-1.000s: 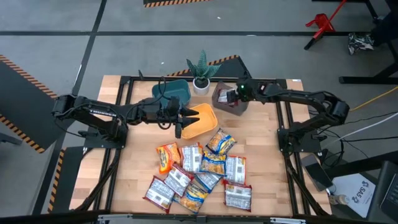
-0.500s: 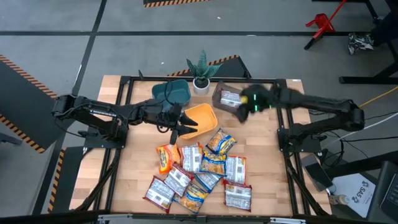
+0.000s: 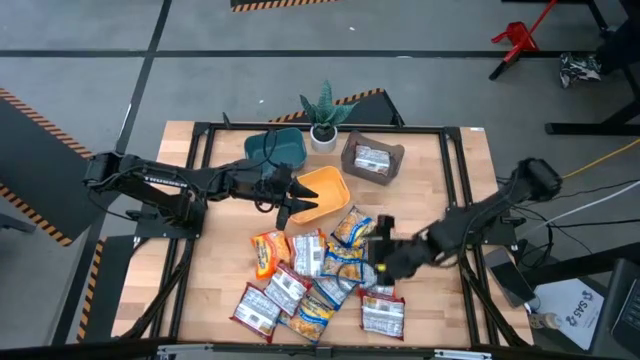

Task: Sort Maruchan noodles
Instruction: Put the blue noodle pack into the blue bin

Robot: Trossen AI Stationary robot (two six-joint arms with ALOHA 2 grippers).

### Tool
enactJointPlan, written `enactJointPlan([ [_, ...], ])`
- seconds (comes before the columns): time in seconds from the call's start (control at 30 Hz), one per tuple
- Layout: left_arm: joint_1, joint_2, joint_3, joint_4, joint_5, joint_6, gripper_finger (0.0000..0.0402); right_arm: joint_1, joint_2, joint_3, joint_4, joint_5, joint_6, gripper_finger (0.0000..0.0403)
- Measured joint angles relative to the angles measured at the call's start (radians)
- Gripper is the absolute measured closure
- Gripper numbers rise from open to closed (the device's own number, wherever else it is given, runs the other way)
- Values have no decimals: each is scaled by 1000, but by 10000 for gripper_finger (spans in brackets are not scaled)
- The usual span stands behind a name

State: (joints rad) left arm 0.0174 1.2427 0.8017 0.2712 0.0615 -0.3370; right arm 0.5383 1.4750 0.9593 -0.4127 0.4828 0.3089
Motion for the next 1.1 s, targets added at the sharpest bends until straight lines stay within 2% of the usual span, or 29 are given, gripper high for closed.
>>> enactJointPlan([
  [0.2, 0, 0, 0, 12, 2, -2, 263, 34, 181, 109, -12, -6, 3, 116],
  [0.43, -33, 0, 1, 10, 57, -35, 263, 38, 257, 310, -231, 69, 101, 116],
  [0.53, -51, 0, 1, 38, 0, -97, 263, 38, 258, 387, -282, 139, 86, 116],
  [0.63, -73, 0, 1, 47, -69, -133, 263, 38, 258, 428, -284, 162, 74, 116],
  [0.87, -124, 0, 1, 47, -205, -99, 263, 49, 288, 397, -221, 116, 123, 116],
  [1.0, -158, 0, 1, 44, -283, -65, 263, 82, 356, 398, -214, 209, 124, 116],
  [1.1, -177, 0, 1, 34, -308, -60, 263, 87, 413, 398, -160, 211, 125, 116],
])
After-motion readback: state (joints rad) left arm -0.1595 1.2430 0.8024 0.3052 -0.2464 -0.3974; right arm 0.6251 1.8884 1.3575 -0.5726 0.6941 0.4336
